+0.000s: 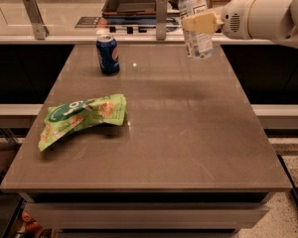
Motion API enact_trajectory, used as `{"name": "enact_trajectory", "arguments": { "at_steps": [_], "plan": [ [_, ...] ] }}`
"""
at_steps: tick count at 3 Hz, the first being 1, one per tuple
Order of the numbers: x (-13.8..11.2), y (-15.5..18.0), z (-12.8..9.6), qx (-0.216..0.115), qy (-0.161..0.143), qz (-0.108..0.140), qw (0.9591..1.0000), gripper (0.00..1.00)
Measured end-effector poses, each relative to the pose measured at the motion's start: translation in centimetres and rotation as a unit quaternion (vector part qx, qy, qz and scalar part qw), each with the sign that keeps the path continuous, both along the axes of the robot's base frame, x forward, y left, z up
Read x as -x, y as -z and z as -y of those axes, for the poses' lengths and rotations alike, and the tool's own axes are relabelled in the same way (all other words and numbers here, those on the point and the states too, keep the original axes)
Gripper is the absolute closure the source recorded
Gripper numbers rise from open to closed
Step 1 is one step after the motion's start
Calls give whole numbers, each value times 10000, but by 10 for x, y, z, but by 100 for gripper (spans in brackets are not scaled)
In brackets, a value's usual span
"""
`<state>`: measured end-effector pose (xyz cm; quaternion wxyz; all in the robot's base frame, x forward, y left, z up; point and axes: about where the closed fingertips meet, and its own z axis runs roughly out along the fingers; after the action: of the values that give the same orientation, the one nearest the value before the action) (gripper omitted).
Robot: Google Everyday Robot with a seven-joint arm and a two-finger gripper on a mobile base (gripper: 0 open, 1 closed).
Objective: Place blue plastic bottle upright
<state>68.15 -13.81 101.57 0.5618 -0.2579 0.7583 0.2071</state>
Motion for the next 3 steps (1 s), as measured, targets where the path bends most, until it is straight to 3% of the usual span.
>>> {"name": "enact_trajectory", "arguments": {
  "at_steps": [1,3],
  "plan": [
    [5,-6,-18,203,-445,555,9973,100],
    [6,12,-51,582,-1138,1343,9827,100]
  ]
}}
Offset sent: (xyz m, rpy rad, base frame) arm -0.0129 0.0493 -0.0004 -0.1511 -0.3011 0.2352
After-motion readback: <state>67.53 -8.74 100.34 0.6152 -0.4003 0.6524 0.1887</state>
